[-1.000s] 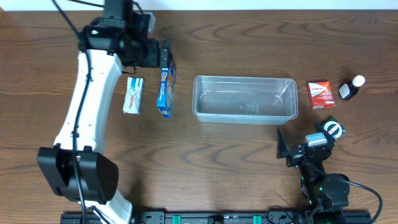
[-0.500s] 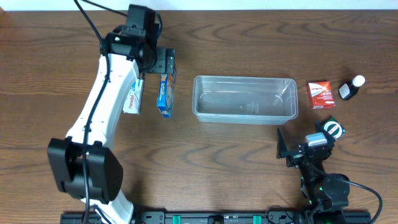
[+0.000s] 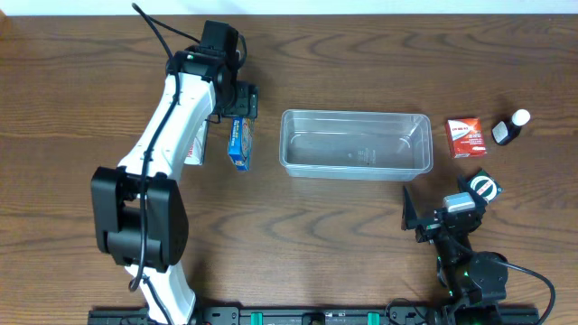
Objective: Pack container
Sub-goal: 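Lower the left gripper and grasp the blue box's top edge, then lift the blue box and carry it over the container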
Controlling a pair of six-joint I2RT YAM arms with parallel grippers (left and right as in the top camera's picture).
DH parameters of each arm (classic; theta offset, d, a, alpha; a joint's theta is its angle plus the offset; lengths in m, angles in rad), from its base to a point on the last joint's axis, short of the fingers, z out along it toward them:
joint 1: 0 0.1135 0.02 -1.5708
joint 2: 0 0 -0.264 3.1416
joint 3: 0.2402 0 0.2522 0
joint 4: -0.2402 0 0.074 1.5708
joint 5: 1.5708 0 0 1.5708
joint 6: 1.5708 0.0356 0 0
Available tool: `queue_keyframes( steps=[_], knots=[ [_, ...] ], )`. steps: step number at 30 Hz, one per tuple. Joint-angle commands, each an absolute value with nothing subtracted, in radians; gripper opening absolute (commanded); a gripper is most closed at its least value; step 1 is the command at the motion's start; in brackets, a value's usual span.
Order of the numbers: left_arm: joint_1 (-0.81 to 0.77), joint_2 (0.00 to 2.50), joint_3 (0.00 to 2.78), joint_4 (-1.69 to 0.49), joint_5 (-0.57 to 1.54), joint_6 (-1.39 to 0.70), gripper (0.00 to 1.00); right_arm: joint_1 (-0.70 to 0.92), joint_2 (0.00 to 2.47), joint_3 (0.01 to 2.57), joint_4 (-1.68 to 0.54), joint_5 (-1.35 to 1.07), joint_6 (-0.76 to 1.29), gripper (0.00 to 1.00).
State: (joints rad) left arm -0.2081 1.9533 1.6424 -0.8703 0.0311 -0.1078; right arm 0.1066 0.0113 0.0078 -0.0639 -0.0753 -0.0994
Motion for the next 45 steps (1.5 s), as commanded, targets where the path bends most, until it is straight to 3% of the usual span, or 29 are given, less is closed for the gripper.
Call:
queue_keyframes(
  steps=[1,4,9,13,20,24,36,45],
  knots=[
    [-0.215,2.009,1.637,-0.876,0.045,-0.111,0.78,0.091,0.007,0.006,-0.068,-0.079,-0.113,0.99],
    [-0.217,2.03,1.637,-0.885,0.049,-0.111,0.65,0.091,0.007,0.006,-0.068,-0.079,-0.113,0.99],
    [-0.217,2.033,1.637,-0.888,0.071,-0.111,0.61,0.091,0.007,0.006,-0.068,-0.079,-0.113,0.99],
    [-0.216,2.033,1.637,-0.888,0.071,-0.11,0.44,0.091,0.007,0.006,-0.068,-0.079,-0.113,0.99],
    [-0.216,2.033,1.637,-0.888,0.071,-0.11,0.36,0.091,0.007,0.006,-0.068,-0.079,-0.113,0.99],
    [-0.216,2.033,1.637,-0.889,0.071,-0.111,0.24,0.091,0.007,0.006,-0.068,-0.079,-0.113,0.99],
    [-0.216,1.995,1.685,-0.926,0.063,-0.08,0.22,0.091,0.007,0.006,-0.068,-0.079,-0.113,0.99],
    [-0.218,1.776,1.729,-0.894,0.064,0.008,0.2,0.091,0.007,0.006,-0.068,-0.079,-0.113,0.99]
  ],
)
